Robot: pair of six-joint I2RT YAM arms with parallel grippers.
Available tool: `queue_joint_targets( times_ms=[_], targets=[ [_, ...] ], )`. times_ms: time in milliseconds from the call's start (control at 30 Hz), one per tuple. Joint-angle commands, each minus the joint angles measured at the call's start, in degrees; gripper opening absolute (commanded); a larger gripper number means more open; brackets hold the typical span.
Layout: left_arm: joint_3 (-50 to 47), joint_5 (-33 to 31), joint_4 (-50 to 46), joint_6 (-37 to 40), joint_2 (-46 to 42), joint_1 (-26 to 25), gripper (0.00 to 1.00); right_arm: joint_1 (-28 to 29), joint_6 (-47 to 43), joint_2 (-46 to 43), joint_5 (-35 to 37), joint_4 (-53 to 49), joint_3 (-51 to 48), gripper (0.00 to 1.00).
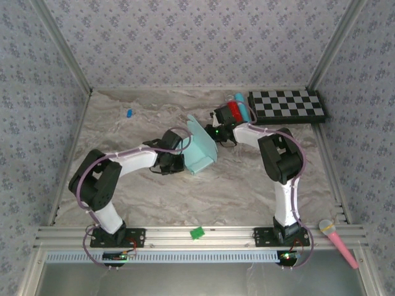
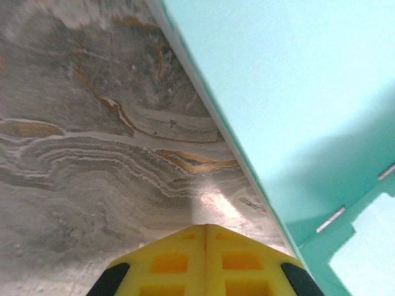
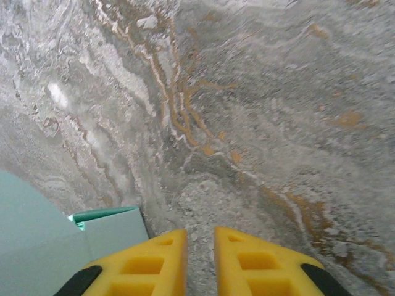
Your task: Fold the paper box
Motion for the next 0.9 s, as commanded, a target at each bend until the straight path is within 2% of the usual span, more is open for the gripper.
queue_joint_targets(
  times_ms=[0,200,400,567,667,867],
  targets=[
    [1.8,-3.6,-3.6,0.4,-4.8,0.6,0.1,-2.1,-1.8,-1.8,1.5,-4.2,0.5,0.22],
    [5.4,-7.1,-8.5,5.5,-7.1,5.5,0.3,-5.3,-2.9,-8.8,5.8,-6.8,-4.5,0.25],
    [12.7,-6.5,-9.6,11.5,-0.8,12.3,0.38,-5.8,-3.0,-19.1,8.3,-6.6,-16.4,0.25],
    [20.9,-3.1,-9.6,14.7,8.9,16.4,0.39,-5.3,-2.8,-28.3,9.0,-7.3,-26.0,0.25],
    [25.7,-1.8,-10.4,16.4,14.6,17.0,0.38,-4.1,-2.7,-33.2,8.6,-7.6,-30.7,0.25],
    [28.9,5.9,-9.7,18.3,20.1,17.0,0.27,1.0,-0.4,-38.4,10.0,-9.3,-36.1,0.23]
  ],
)
